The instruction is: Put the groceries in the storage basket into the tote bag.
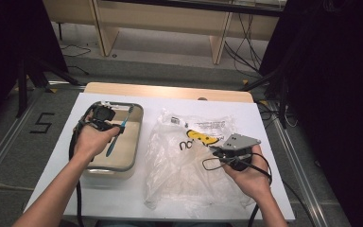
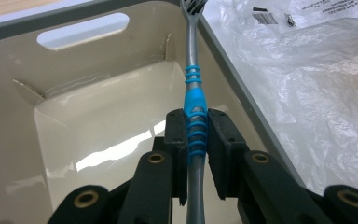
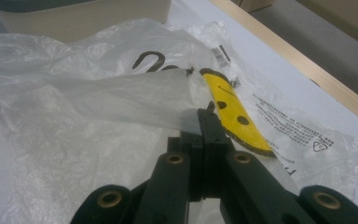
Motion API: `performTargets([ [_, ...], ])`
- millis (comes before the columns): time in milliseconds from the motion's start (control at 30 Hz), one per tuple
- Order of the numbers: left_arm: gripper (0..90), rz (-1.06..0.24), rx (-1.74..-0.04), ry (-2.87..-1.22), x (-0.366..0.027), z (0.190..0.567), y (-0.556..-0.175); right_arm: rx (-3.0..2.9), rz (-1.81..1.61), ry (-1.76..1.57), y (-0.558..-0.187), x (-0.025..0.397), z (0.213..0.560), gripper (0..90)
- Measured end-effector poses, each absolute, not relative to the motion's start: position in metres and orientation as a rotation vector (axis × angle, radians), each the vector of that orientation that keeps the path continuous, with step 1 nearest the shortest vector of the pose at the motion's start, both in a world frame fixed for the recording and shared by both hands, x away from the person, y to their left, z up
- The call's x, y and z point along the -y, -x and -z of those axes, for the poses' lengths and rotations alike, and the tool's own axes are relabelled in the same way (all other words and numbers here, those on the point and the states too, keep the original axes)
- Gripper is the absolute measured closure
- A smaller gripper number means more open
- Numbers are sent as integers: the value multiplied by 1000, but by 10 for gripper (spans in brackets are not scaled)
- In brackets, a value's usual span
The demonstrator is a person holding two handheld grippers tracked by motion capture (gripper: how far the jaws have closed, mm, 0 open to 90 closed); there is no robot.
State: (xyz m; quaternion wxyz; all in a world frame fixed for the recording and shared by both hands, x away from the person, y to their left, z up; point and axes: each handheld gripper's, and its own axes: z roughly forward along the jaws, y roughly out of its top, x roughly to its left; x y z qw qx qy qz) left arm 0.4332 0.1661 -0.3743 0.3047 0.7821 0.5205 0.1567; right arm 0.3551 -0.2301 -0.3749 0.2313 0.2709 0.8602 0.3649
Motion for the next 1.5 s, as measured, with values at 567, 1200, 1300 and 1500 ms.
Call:
performTargets([
  [567, 782, -389, -1262, -2112, -154, 359, -416, -2369, -993, -745, -356, 230, 377, 900],
  [1200, 782, -347, -1110, -2155, -134, 350, -391, -2366, -980, -776, -360, 226, 377, 900],
  [1300, 782, -337, -1080, -2162, -129, 351, -385, -2366, -982, -778, -360, 225, 377, 900],
  [1500, 782, -318, -1036, -2189, -122, 354, -375, -2367, -983, -784, -360, 226, 377, 900],
])
